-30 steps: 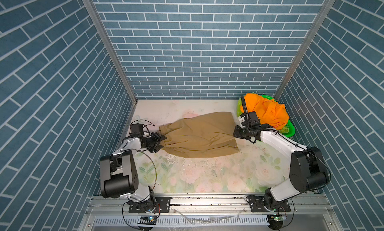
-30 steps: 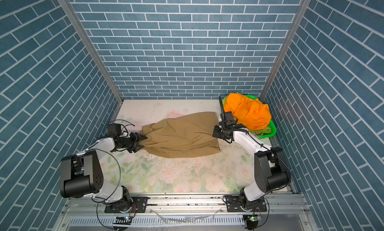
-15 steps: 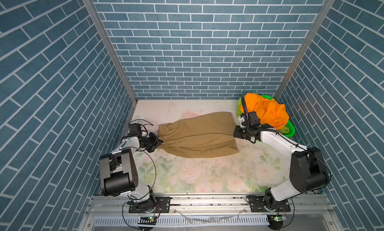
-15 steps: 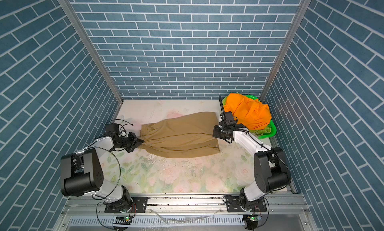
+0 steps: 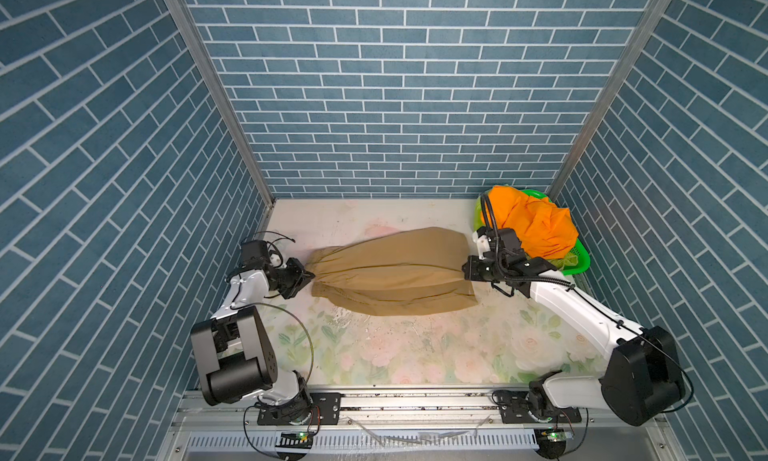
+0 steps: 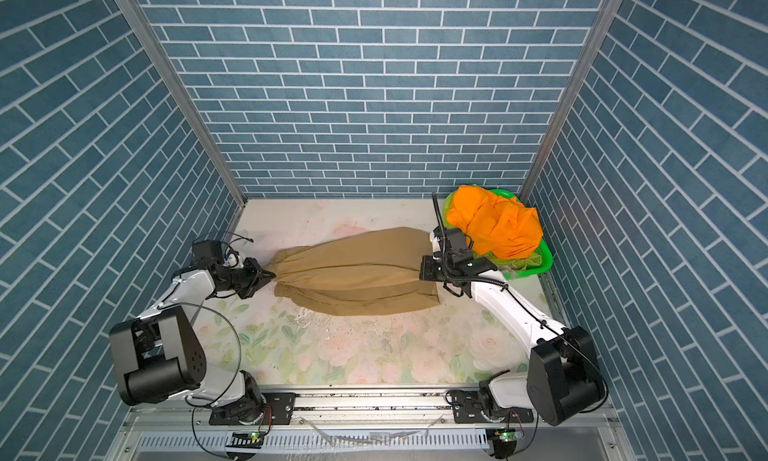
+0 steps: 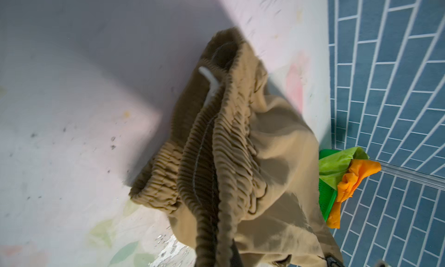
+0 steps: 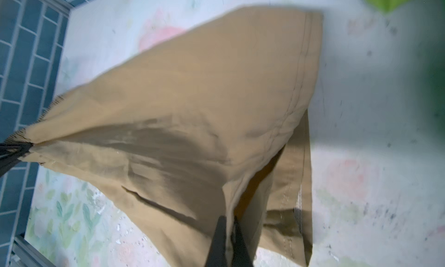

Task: Fold and stack the shorts

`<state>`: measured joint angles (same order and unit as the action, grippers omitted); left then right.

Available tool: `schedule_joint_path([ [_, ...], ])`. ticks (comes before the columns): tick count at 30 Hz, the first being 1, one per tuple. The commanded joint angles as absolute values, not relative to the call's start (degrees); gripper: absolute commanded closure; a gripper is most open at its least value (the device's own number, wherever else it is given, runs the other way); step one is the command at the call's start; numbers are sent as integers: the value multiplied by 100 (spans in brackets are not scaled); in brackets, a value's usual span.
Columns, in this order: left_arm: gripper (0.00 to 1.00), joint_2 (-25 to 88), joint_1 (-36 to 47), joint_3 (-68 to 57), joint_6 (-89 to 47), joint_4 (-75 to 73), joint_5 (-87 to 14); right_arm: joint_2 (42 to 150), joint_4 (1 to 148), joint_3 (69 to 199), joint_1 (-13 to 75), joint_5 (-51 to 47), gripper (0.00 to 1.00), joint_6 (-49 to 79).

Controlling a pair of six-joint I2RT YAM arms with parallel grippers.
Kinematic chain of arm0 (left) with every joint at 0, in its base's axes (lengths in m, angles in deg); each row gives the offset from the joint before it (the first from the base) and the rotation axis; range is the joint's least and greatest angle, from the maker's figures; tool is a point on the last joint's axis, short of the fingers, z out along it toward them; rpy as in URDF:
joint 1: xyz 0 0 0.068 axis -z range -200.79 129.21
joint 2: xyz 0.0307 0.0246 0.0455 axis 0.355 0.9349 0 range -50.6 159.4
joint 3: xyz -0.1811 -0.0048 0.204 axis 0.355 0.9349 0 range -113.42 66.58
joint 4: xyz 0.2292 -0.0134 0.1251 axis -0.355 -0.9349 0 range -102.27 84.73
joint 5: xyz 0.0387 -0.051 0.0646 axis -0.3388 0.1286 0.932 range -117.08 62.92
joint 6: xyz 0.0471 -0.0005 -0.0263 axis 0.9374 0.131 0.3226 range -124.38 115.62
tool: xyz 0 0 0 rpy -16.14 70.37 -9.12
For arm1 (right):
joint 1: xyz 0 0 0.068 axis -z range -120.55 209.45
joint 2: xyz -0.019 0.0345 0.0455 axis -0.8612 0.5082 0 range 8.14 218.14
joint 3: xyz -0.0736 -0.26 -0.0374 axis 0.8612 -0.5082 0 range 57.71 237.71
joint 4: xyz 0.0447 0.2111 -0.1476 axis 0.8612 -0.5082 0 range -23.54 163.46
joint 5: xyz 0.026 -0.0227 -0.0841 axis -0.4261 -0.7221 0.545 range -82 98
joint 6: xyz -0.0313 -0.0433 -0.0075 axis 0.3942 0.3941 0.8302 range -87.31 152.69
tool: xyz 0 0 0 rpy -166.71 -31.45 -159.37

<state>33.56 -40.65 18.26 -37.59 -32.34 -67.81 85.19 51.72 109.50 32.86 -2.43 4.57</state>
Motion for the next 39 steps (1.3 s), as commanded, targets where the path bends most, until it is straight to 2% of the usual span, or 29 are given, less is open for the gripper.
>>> schedule_joint_path([
  [1,100,3484,-4099,2227,-3787,-2859,-6837,8554,5235,10384,3256,-24,100,151],
  [16,100,3761,-4092,2552,-3798,-2533,-6825,8901,5632,9638,3258,244,100,109],
  [17,98,3752,-4093,2566,-3812,-2523,-6846,8977,5671,9623,3257,239,100,114],
  [18,90,3718,-4086,2578,-3805,-2523,-6860,9050,5725,9597,3253,230,100,114],
  [19,86,3655,-4078,2584,-3769,-2546,-6889,9094,5772,9578,3251,221,99,102],
  [26,66,3077,-4077,2230,-3470,-3149,-6643,9009,5498,9908,3253,245,82,212],
  [28,60,2955,-4078,1989,-3276,-3447,-6469,8941,5301,10040,3256,247,70,292],
  [29,53,2926,-4074,1853,-3167,-3619,-6357,8902,5194,10104,3256,255,65,335],
  [31,32,2887,-4074,1558,-2940,-3983,-6039,8730,4972,10225,3263,264,51,414],
  [33,19,2829,-4081,1329,-2789,-4232,-5721,8474,4733,10371,3252,264,38,500],
  [35,10,2714,-4081,1133,-2736,-4343,-5540,8206,4460,10595,3251,496,26,583],
  [36,1,2627,-4059,1021,-2746,-4355,-5522,8087,4331,10756,3256,579,19,629],
  [39,0,2478,-3687,656,-3007,-4190,-5710,8004,4396,11183,3265,517,2,654],
])
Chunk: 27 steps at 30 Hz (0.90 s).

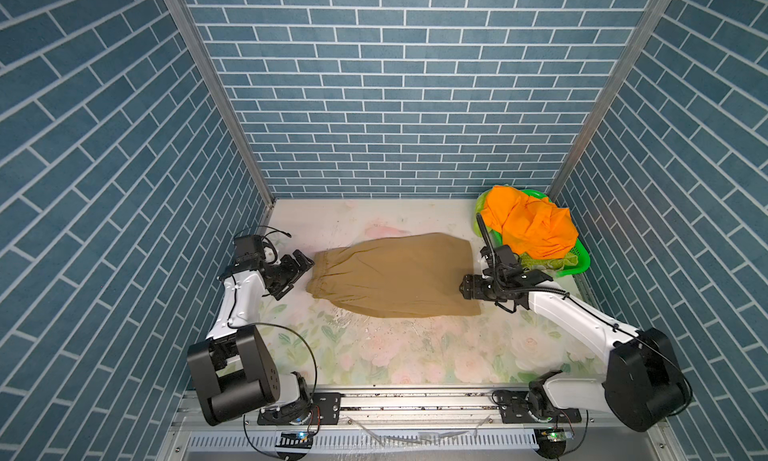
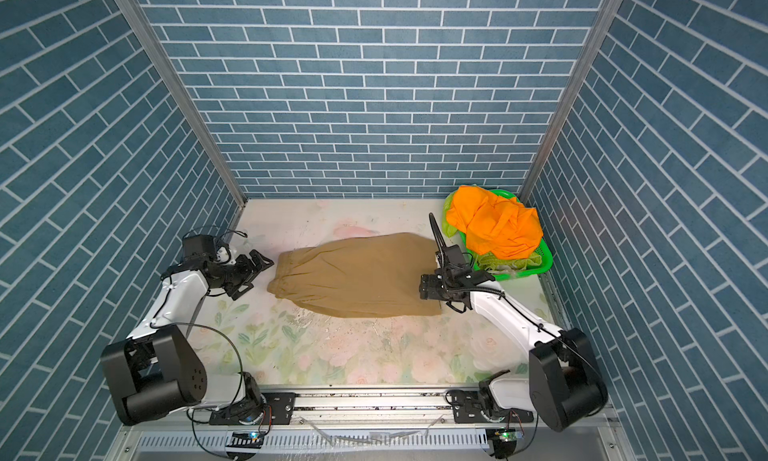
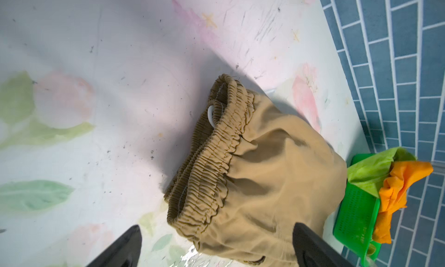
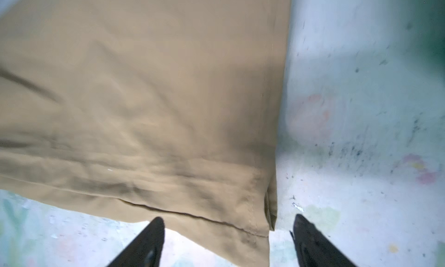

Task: Fold and stack the shorts

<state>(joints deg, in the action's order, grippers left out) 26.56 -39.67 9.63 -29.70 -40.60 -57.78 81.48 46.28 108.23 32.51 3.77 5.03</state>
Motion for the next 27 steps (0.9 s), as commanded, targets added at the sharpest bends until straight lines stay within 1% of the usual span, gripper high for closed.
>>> schedule_joint_path([
  [1,0,2486,-3474,644,-3328,-3895,-5924,8122,4601,11329,3267,347,2,599],
  [4,0,2740,-2608,962,-4467,-2577,-6471,8788,5520,11656,3257,-616,1,148],
  [6,0,3079,-2068,1178,-4898,-1910,-6437,9411,6701,11681,3211,-1315,1,-482],
  [8,1,3337,-1761,1392,-5018,-1526,-6263,10038,7518,11885,3101,-1636,1,-911],
  [12,0,3623,-1803,2014,-5211,-832,-6307,11306,8123,12863,2858,-1933,1,-1238],
  [16,0,3642,-1866,2364,-4968,-881,-6139,12489,8678,13710,2732,-2336,1,-1784],
  [21,0,3729,-1877,3013,-5043,-528,-6017,13680,9047,14372,2684,-2416,1,-2084],
  [27,0,3799,-1895,3557,-5012,-352,-5962,14118,8672,14748,2845,-2461,1,-1554],
])
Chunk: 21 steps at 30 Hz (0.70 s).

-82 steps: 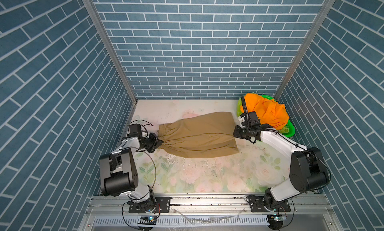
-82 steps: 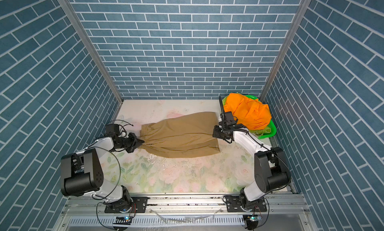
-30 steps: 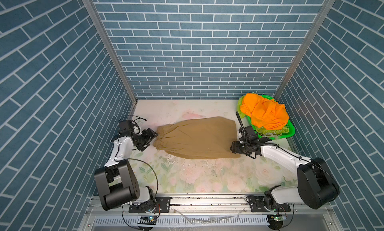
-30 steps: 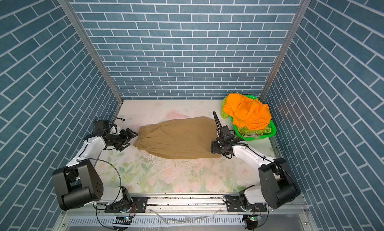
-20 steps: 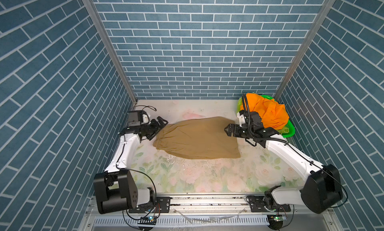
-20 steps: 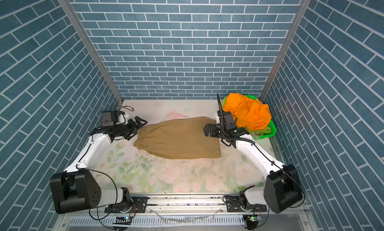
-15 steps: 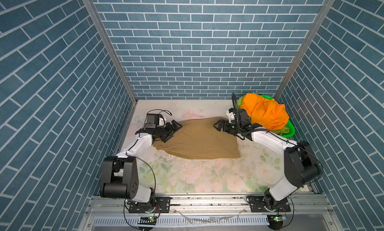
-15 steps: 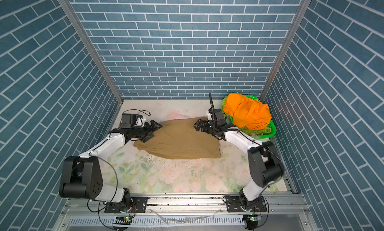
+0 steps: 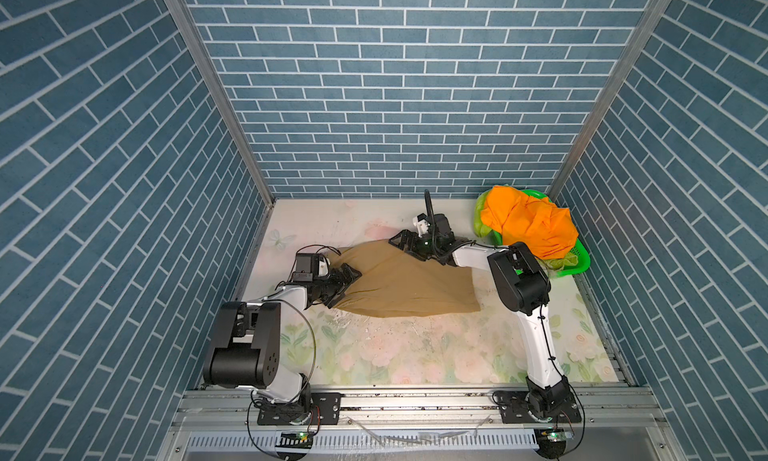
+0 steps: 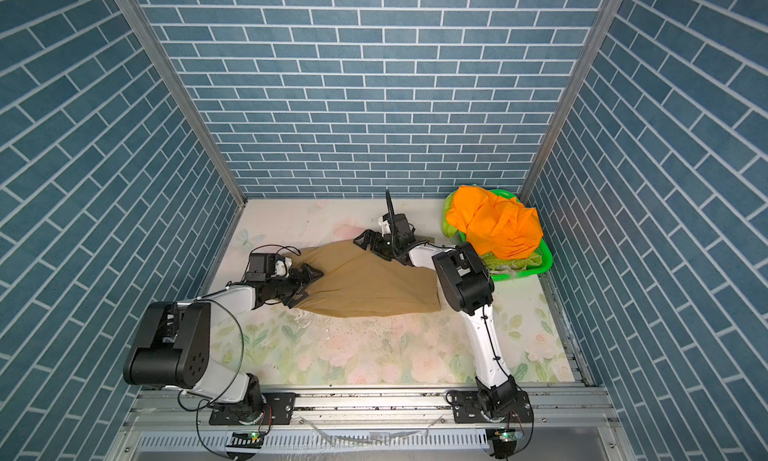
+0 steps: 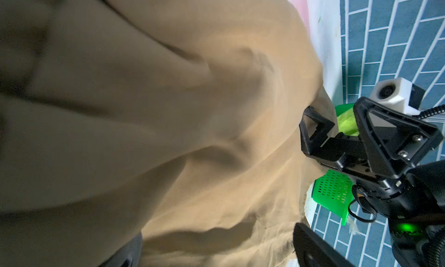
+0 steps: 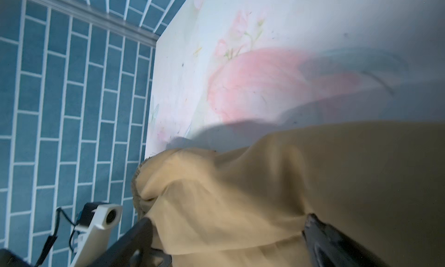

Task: Fold and stack the shorts

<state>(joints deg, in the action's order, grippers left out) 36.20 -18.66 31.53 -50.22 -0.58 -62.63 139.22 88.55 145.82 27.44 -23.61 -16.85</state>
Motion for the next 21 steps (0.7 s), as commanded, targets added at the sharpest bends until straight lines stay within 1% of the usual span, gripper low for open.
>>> schedule_joint_path([
  [1,0,3808,-1899,3603,-4966,-359,-5937,14129,8509,14792,2901,-2475,1,-1383],
  [4,1,3951,-1987,3664,-4749,-524,-5829,14120,8015,14792,3150,-2416,1,-837],
  [8,0,4063,-2143,3688,-4798,-287,-6051,14107,7576,14714,3695,-2446,1,-301],
  [10,0,3901,-2094,3483,-4813,-291,-6162,14035,7455,14697,3929,-2537,1,-108],
  [12,0,3645,-1993,2986,-4724,-618,-6136,13877,7227,14804,4053,-2821,1,143],
  [14,1,3343,-1841,2309,-4443,-1238,-5895,13506,6969,14798,4030,-2846,1,353],
  [17,0,3072,-1570,1375,-3918,-2024,-5275,12608,6941,14394,3826,-2626,1,270],
  [18,0,3143,-1535,1165,-3883,-2101,-5267,12331,6929,14192,3698,-2442,1,206],
  [21,0,3655,-1534,779,-4233,-1940,-5711,11658,7193,13416,3199,-1990,1,-144],
])
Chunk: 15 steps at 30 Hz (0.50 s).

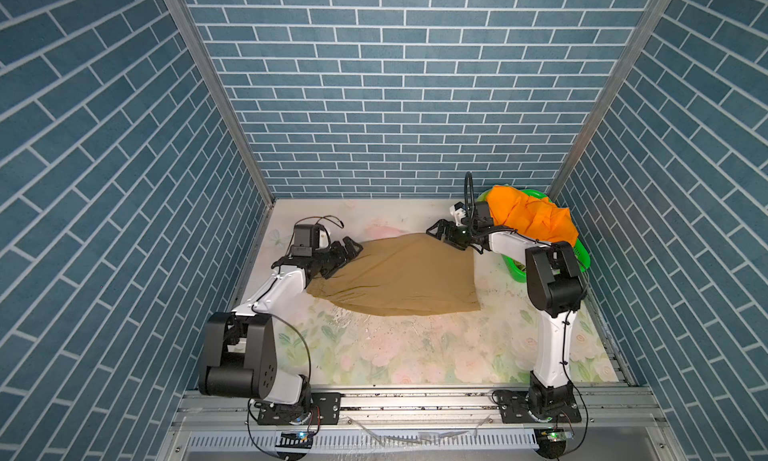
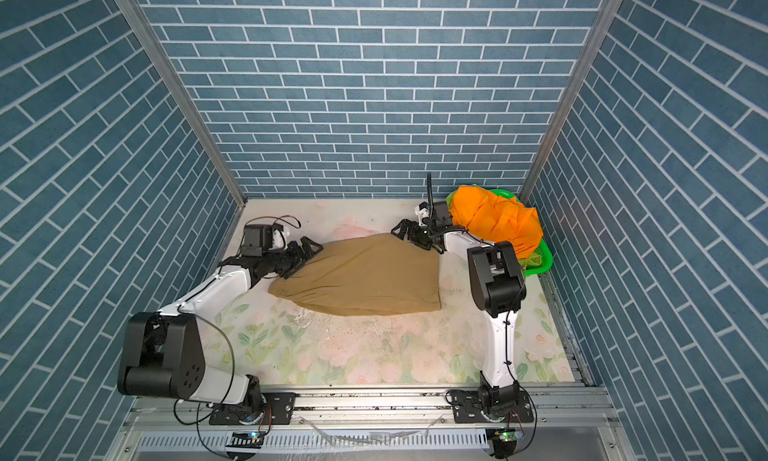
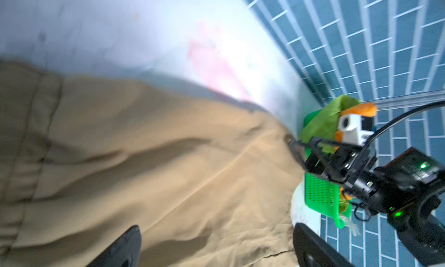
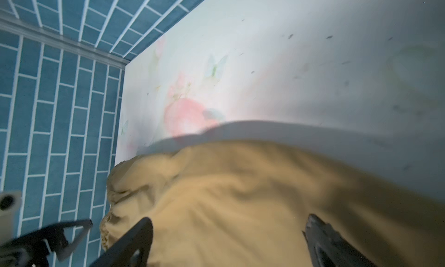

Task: Fold and stack the shorts

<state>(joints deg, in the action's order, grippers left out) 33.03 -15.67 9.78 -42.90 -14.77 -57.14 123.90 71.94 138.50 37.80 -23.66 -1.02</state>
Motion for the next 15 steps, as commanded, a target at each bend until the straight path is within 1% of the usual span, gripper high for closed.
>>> schedule_joint_path([
  [1,0,3840,-1517,744,-4424,-1713,-5907,11478,7407,13099,3029,-1819,1,-327],
  [3,0,4189,-1420,742,-4866,-1228,-6186,11176,8085,12374,2660,-1596,1,-885],
  [6,0,4566,-1323,755,-4911,-1003,-6006,10956,8942,11558,2144,-1313,1,-1546],
  [8,0,4759,-1338,770,-4866,-976,-5968,10913,9215,11245,1863,-1129,1,-1755],
  [12,0,5081,-1498,796,-4589,-1208,-5791,10947,9194,10986,1514,-1085,1,-1768],
  [15,0,5137,-1710,977,-4627,-1197,-5703,10909,9031,10686,1481,-1016,1,-1733],
])
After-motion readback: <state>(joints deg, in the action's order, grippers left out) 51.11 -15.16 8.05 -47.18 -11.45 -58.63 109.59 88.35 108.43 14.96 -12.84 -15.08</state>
